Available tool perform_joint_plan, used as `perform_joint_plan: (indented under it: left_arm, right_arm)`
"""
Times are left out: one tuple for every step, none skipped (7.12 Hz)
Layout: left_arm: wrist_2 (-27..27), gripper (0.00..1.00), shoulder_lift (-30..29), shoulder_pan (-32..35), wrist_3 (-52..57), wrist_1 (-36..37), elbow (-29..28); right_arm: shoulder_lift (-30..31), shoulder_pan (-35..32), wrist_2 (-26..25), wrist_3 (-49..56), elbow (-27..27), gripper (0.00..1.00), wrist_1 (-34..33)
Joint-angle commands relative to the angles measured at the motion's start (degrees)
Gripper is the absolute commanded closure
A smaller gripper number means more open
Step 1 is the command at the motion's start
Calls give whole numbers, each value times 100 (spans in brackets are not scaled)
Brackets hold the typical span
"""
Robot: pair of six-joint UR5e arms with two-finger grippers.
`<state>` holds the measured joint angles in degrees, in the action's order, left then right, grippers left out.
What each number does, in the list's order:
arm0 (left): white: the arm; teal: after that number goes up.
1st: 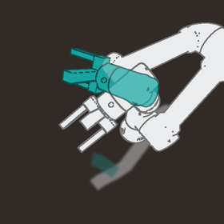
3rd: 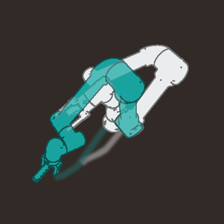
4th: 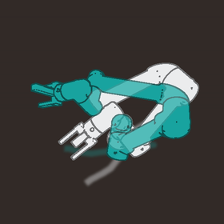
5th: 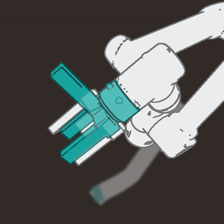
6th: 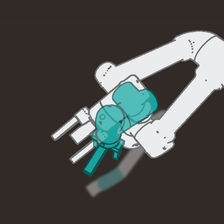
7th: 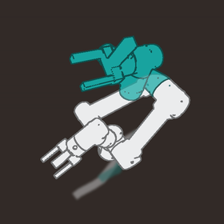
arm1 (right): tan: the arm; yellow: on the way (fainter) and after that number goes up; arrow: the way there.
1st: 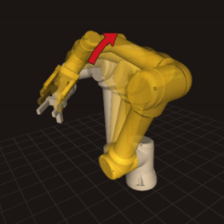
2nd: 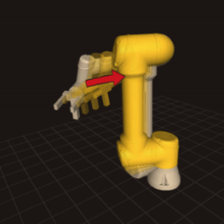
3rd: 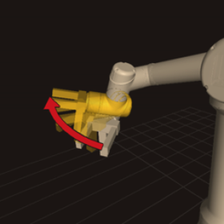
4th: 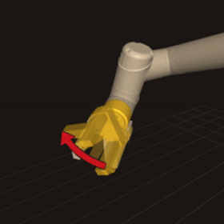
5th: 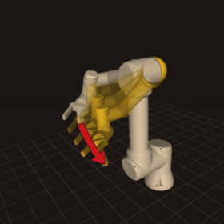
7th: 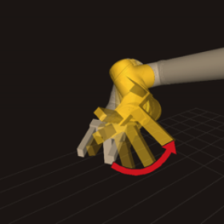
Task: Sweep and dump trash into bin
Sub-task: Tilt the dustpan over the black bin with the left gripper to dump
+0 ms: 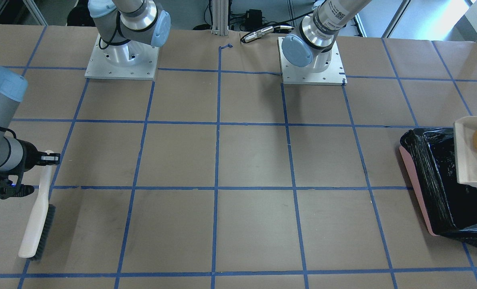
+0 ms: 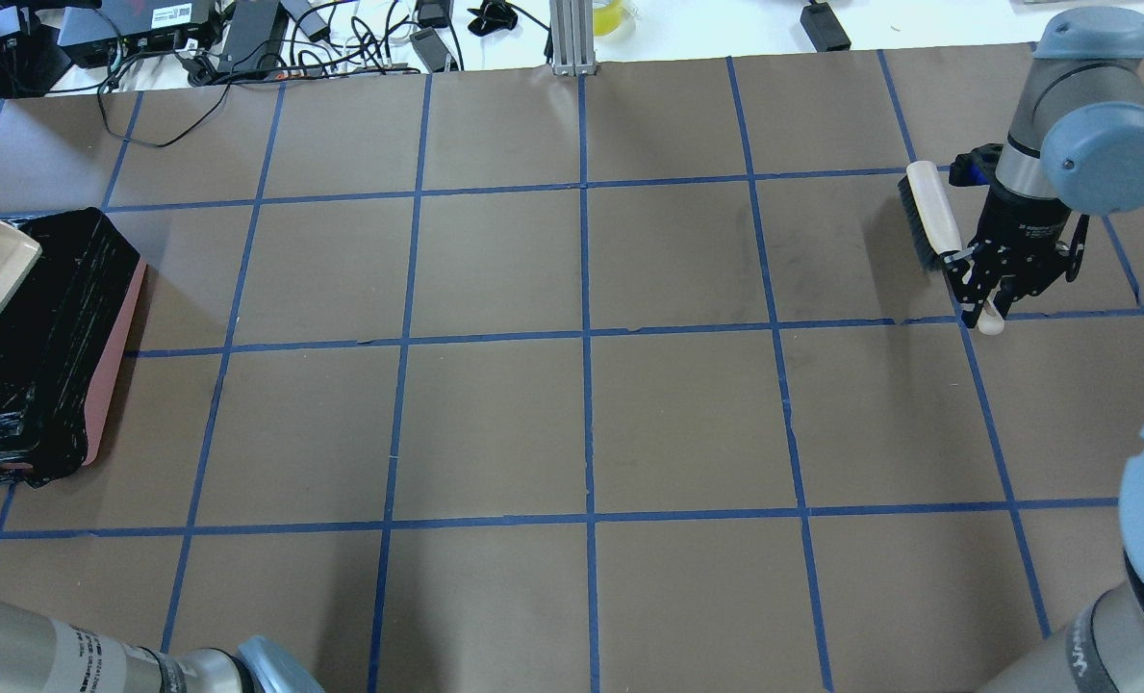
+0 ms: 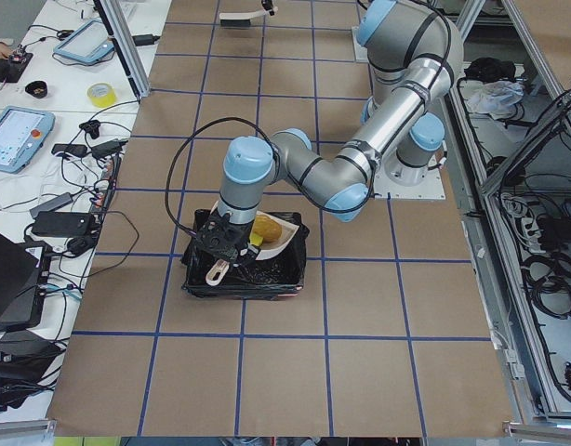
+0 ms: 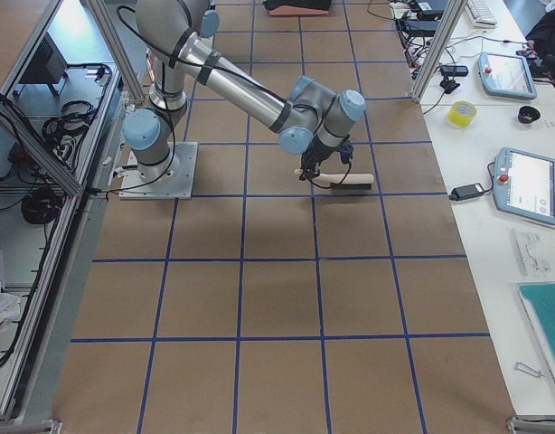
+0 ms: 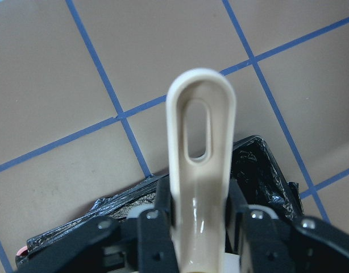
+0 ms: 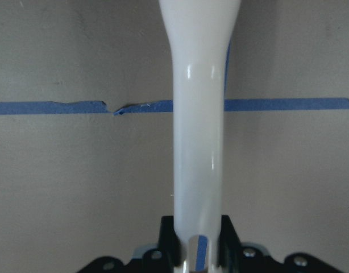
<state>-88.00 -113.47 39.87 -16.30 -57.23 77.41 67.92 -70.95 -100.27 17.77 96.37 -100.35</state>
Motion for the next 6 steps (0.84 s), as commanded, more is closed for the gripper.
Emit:
perform_joint_plan:
  left_arm:
    - [187, 100, -254, -6, 187, 666, -32]
    - [283, 100, -333, -6, 458, 1182, -33]
    - [319, 100, -299, 3, 531, 1492, -6]
    - [676, 100, -273, 3, 775, 1835, 29]
    - [1140, 100, -238, 3, 838, 1916, 55]
    - [1180, 100, -159, 29, 917, 1935, 47]
  right_arm:
    - [-16, 2, -10, 34, 4, 100, -28]
    - [-42, 28, -18, 25, 13, 100, -28]
    - [-77, 55, -123, 7, 4, 100, -37]
    - [-103, 72, -133, 7, 4, 100, -29]
    - [-104, 73, -133, -1, 4, 100, -28]
    - [-104, 73, -124, 16, 4, 100, -28]
